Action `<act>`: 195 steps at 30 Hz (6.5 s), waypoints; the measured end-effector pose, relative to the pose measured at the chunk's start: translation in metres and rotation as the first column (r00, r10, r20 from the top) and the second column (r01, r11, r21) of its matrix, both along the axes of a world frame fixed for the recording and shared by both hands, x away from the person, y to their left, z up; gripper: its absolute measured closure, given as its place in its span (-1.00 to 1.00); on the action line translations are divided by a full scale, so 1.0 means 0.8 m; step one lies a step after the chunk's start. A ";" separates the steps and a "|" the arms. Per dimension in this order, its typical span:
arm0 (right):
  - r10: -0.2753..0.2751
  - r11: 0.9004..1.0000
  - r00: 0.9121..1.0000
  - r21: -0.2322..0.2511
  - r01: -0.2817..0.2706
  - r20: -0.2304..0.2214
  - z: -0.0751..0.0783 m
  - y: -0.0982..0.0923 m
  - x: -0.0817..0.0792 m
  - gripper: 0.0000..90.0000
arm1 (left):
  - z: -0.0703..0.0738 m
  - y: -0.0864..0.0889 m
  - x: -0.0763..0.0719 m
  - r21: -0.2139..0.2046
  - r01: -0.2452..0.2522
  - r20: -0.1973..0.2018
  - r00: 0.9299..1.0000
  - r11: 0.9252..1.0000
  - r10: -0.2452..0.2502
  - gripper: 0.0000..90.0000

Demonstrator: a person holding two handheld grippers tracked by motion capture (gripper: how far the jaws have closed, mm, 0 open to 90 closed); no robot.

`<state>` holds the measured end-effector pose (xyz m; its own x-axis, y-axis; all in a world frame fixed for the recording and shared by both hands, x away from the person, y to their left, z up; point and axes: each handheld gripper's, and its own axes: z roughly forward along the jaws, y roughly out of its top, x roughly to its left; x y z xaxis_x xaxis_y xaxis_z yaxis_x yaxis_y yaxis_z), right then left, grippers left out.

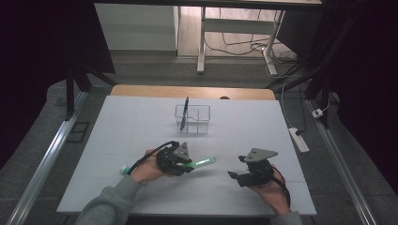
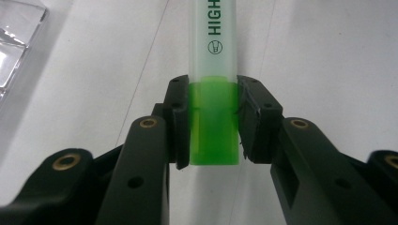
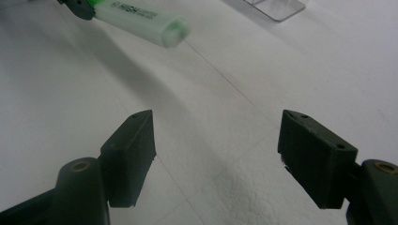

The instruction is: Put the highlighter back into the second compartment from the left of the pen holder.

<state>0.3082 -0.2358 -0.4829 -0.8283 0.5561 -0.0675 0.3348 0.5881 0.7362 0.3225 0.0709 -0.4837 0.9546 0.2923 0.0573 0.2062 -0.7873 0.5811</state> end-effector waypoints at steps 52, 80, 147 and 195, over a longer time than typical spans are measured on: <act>0.351 0.880 0.935 -0.323 -0.349 -0.055 -0.009 0.125 0.007 0.18 | -0.008 -0.031 -0.005 -0.007 0.117 -0.062 0.991 0.993 -0.117 0.47; 0.247 0.950 0.969 -0.191 -0.245 -0.016 -0.002 0.098 0.019 0.47 | 0.017 0.018 0.013 -0.241 -0.173 -0.055 0.985 0.955 0.165 -0.12; 0.009 0.992 0.998 0.125 -0.017 0.065 0.030 0.075 0.051 0.46 | -0.021 0.212 -0.084 -0.331 -0.531 -0.031 0.832 0.780 0.554 -0.18; -0.073 0.961 0.995 0.271 0.052 0.071 0.066 0.120 0.126 0.46 | -0.017 0.218 -0.083 -0.350 -0.515 -0.037 0.843 0.783 0.537 -0.20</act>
<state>0.4089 -0.1397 -0.4299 -0.7893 0.6134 0.0272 0.2989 0.3452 0.8897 0.2565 0.2450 -0.4974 0.6449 0.7596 -0.0844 0.4865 -0.3228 0.8119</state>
